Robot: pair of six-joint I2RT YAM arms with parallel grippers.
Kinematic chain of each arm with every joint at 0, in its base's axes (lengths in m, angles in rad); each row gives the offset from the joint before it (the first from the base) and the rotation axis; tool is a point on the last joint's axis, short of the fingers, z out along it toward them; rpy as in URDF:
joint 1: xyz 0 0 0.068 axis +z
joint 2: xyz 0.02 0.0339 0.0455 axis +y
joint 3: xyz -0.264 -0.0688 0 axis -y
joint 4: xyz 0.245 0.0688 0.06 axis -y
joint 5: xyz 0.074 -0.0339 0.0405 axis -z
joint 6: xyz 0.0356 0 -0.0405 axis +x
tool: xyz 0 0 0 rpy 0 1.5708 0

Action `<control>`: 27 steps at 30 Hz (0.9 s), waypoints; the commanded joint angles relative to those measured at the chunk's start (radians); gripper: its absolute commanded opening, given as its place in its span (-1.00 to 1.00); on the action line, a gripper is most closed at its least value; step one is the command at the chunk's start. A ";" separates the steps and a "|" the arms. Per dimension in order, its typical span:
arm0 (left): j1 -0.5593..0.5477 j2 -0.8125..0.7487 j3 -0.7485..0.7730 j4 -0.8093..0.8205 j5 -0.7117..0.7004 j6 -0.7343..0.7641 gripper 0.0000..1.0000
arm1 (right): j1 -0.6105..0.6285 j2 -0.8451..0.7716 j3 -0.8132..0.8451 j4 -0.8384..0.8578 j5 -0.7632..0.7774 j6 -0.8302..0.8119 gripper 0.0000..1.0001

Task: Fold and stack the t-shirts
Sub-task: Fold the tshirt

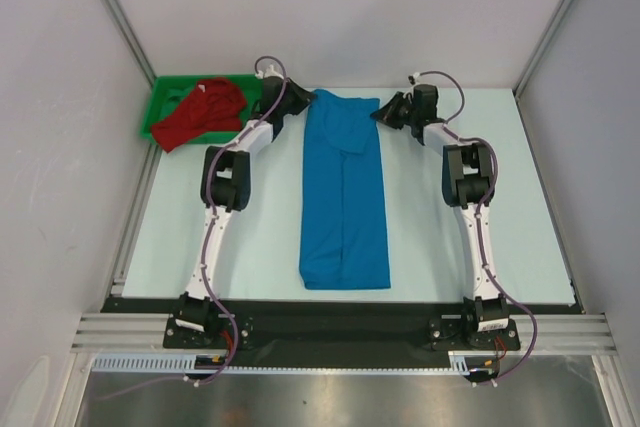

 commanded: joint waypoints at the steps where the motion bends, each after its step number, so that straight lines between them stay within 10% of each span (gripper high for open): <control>1: 0.019 0.031 0.082 0.101 -0.032 -0.084 -0.67 | -0.024 0.054 0.095 -0.017 0.014 -0.004 -1.00; 6: 0.025 0.032 0.114 0.012 -0.056 -0.037 -0.20 | -0.047 0.110 0.213 -0.049 -0.034 -0.012 -0.81; 13: 0.039 -0.178 0.070 -0.290 -0.084 0.195 0.40 | -0.098 -0.034 0.203 -0.360 0.004 -0.121 0.36; 27: -0.102 -1.113 -1.177 -0.251 -0.053 0.223 0.35 | -0.049 -0.998 -0.902 -0.471 0.190 -0.207 0.50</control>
